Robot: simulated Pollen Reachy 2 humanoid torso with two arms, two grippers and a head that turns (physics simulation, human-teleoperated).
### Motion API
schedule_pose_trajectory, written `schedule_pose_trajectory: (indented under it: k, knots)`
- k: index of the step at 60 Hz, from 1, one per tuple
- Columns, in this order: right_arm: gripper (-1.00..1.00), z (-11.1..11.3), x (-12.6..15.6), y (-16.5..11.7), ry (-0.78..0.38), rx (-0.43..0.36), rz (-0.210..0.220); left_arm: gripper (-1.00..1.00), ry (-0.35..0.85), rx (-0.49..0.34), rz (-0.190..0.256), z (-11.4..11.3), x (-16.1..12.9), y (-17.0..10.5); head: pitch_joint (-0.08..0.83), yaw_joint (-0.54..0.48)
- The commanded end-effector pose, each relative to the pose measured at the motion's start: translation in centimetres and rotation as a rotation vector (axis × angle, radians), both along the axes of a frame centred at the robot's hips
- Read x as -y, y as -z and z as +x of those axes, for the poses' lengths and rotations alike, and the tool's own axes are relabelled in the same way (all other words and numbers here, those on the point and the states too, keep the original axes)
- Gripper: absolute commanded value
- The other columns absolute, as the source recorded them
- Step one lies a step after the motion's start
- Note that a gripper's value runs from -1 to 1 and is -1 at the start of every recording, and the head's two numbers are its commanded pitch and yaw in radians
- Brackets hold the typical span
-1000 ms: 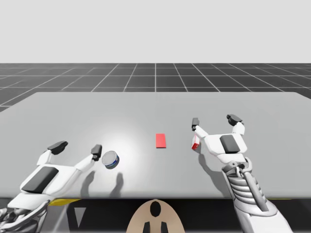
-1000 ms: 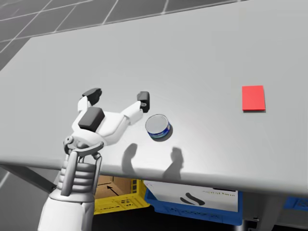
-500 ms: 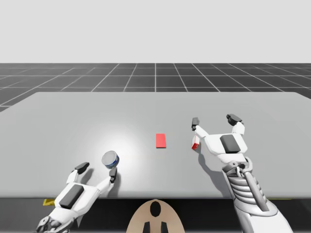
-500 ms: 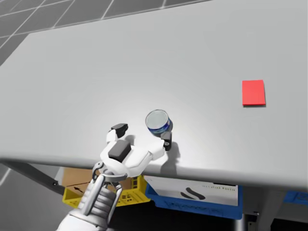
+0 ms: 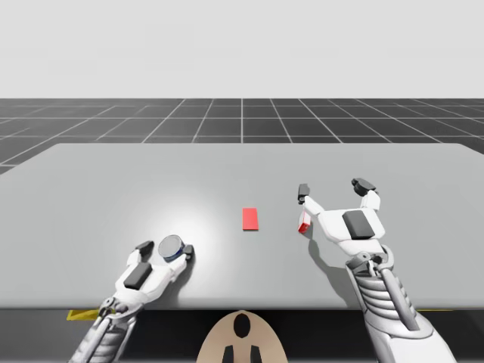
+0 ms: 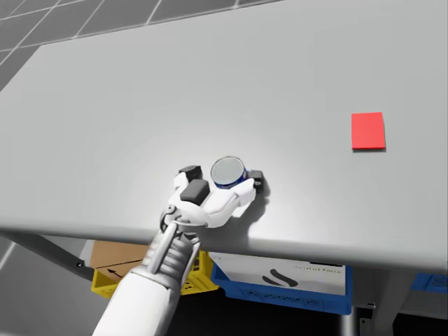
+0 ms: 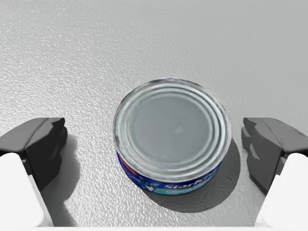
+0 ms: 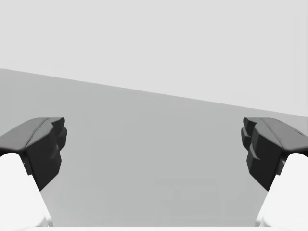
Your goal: Look at the card. If it is red, pick the object on the left. If it is green, pick the object on the right.
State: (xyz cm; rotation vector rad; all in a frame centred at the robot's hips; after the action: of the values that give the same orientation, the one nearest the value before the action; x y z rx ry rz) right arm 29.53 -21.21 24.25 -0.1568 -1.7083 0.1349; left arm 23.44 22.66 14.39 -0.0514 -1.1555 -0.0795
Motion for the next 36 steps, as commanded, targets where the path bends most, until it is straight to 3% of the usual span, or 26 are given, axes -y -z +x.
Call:
schedule_pose_trajectory:
  k: [1, 2, 3, 4, 5, 6, 7, 18, 24, 36]
  knots:
    - [-1.00, -0.11, -0.22, 0.02, -0.004, -0.002, 0.014, -1.00, -0.012, -0.044, -0.044, 0.65, 1.31, 0.87, 0.769, 0.36]
    - [-1.00, -0.11, -0.22, 0.02, -0.005, -0.002, 0.014, -0.94, -0.015, -0.044, -0.046, 0.64, 1.32, 0.87, 0.769, 0.36]
    - [-1.00, -0.11, -0.23, 0.02, -0.005, -0.003, 0.013, -0.56, -0.015, -0.046, -0.047, 0.67, 1.39, 0.88, 0.768, 0.36]
    - [-1.00, -0.11, -0.23, 0.02, -0.005, -0.003, 0.013, -0.38, -0.016, -0.045, -0.047, 0.64, 1.42, 0.88, 0.768, 0.36]
    - [-1.00, -0.13, -0.23, 0.01, -0.005, -0.003, 0.014, 0.47, -0.011, -0.047, -0.048, 0.60, 1.53, 0.94, 0.767, 0.36]
    - [-1.00, -0.13, -0.23, 0.00, -0.005, -0.003, 0.014, 0.77, -0.005, -0.049, -0.046, 0.56, 1.58, 0.96, 0.767, 0.36]
    - [-1.00, -0.13, -0.22, 0.00, -0.005, -0.003, 0.014, 0.93, -0.003, -0.049, -0.046, 0.51, 1.63, 0.97, 0.765, 0.36]
    - [-1.00, -0.19, -0.20, -0.09, -0.006, -0.002, 0.018, 0.98, 0.005, -0.052, -0.045, 0.18, 1.76, 0.89, 0.732, 0.36]
    - [-1.00, -0.20, -0.20, -0.12, -0.006, -0.002, 0.022, 0.98, 0.011, -0.049, -0.039, 0.05, 1.85, 0.84, 0.658, 0.37]
    - [-1.00, -0.25, -0.25, -0.03, -0.011, -0.007, 0.024, 0.92, 0.019, -0.053, -0.016, -0.09, 1.87, 1.04, 0.413, 0.38]
